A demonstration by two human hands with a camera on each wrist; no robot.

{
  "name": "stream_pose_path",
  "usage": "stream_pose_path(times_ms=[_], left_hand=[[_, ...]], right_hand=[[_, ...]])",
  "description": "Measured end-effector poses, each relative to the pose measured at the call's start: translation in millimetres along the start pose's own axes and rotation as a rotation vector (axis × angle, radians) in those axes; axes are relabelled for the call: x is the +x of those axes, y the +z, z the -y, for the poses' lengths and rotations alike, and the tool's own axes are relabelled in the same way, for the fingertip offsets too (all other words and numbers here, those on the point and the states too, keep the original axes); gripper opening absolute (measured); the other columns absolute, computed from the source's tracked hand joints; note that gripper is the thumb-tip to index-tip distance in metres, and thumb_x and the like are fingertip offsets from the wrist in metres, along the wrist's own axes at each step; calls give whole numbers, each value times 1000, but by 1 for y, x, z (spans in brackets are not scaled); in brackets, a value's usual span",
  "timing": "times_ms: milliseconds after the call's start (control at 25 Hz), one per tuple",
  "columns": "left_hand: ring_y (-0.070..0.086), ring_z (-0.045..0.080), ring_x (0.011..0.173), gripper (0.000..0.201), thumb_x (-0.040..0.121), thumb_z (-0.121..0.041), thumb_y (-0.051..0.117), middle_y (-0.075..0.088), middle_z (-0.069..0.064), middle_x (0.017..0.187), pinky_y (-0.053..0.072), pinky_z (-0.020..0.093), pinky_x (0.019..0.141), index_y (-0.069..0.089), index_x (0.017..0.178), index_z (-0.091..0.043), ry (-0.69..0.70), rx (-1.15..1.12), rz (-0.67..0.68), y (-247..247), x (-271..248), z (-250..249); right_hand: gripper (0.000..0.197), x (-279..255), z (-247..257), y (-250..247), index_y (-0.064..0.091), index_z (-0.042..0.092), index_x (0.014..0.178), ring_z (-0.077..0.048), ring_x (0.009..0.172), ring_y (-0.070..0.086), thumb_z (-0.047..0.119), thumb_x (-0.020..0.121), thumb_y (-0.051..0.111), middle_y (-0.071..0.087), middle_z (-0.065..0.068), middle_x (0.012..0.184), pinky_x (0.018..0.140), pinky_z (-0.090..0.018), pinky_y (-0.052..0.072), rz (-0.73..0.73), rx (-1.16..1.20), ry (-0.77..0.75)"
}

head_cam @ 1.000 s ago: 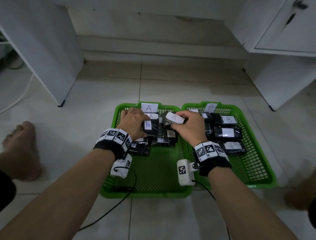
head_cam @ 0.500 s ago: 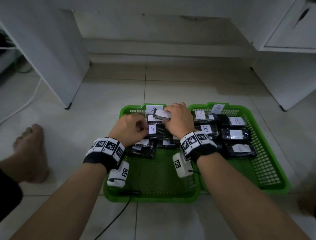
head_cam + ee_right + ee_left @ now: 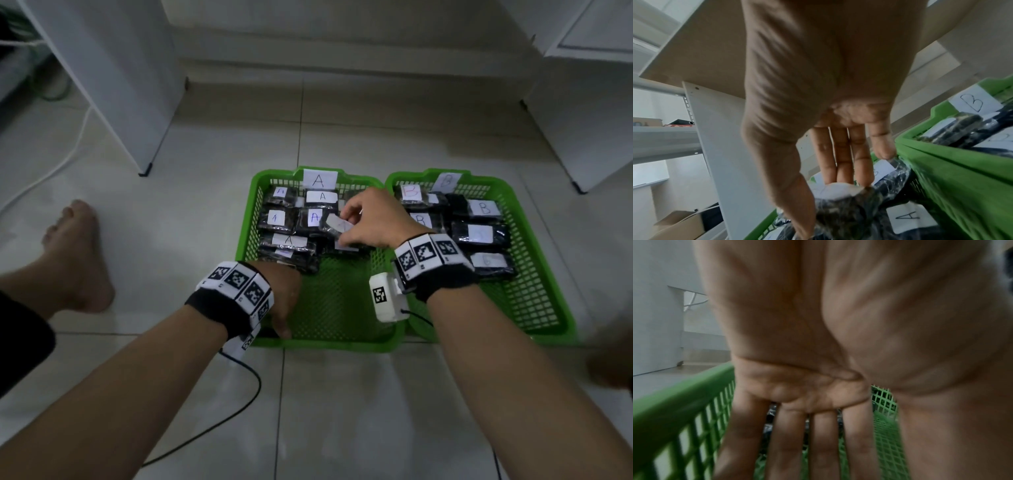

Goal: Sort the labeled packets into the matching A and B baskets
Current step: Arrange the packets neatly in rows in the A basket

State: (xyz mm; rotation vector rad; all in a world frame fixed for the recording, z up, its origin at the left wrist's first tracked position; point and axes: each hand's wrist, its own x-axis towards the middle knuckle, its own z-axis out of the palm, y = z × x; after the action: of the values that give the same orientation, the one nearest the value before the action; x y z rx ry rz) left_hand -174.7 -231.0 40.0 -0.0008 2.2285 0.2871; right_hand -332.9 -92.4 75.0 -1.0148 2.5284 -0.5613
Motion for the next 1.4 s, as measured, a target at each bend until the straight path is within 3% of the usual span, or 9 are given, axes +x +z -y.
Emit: stream_pose_path(times_ms=[240, 400, 480, 600, 760, 920, 1120, 1240, 1400], left_hand=[[64, 24, 104, 44, 83, -48, 73, 67, 4, 115, 55, 33, 82, 71, 111, -13, -111, 158, 63, 5, -8, -9], [60, 24, 80, 22, 92, -31, 61, 65, 5, 92, 55, 36, 75, 62, 77, -15, -91, 142, -30, 9, -6, -2], [59, 22, 77, 19, 95, -25, 57, 63, 5, 91, 54, 34, 72, 65, 85, -11, -91, 40, -42, -1, -11, 3], [73, 25, 78, 29, 105, -25, 43, 71, 12, 100, 60, 32, 67, 61, 111, -3, -104, -512, -145, -30, -27, 15], [74, 36, 79, 32, 109, -25, 31, 74, 23, 94, 63, 40, 68, 52, 112, -2, 66, -1258, -525, -66, -33, 32], [72, 42, 94, 36, 108, -25, 30, 72, 28, 103, 61, 44, 80, 50, 124, 0, 215, -1703, -620, -82, -19, 36], [74, 40, 90, 30, 105, -24, 44, 70, 27, 108, 61, 45, 78, 51, 121, 0, 171, -1640, -708, -89, 3, 29], [73, 41, 91, 30, 104, -24, 49, 69, 26, 109, 60, 48, 83, 53, 117, 2, 198, -1674, -741, -92, 6, 31], [74, 34, 93, 20, 103, -6, 47, 72, 20, 110, 62, 44, 81, 51, 122, -5, 156, -1555, -874, -93, 9, 44]], right_hand=[[43, -20, 4, -3, 77, 15, 104, -4, 74, 60, 22, 65, 94, 66, 8, 84, 60, -18, 42, 20, 5, 37], [41, -18, 3, -18, 77, 15, 104, -12, 83, 66, 25, 67, 92, 69, 5, 89, 72, -26, 51, -87, 64, 51], [42, -16, -3, -24, 77, 15, 105, -13, 86, 67, 26, 67, 91, 71, 4, 92, 75, -27, 54, -139, 106, 64], [38, -13, -11, -26, 76, 14, 106, -14, 86, 67, 26, 71, 87, 71, 3, 93, 77, -29, 57, -185, 119, 70], [33, -5, -13, -21, 76, 13, 103, -17, 88, 68, 28, 75, 85, 72, -1, 94, 82, -37, 60, -190, 131, 56], [38, 2, -19, -19, 74, 16, 110, -9, 88, 66, 28, 76, 87, 70, 6, 94, 73, -21, 52, -211, 286, 120], [42, 6, 5, -5, 66, -4, 111, -23, 94, 72, 21, 79, 77, 72, -19, 112, 85, -31, 60, -32, 1223, 74], [36, 13, 8, -1, 64, -4, 114, -32, 102, 71, 15, 86, 73, 70, -24, 118, 97, -43, 57, 13, 1295, 57], [27, 18, -7, -16, 67, 4, 109, -25, 99, 72, 14, 85, 76, 74, -15, 110, 84, -32, 60, -105, 1089, 125]])
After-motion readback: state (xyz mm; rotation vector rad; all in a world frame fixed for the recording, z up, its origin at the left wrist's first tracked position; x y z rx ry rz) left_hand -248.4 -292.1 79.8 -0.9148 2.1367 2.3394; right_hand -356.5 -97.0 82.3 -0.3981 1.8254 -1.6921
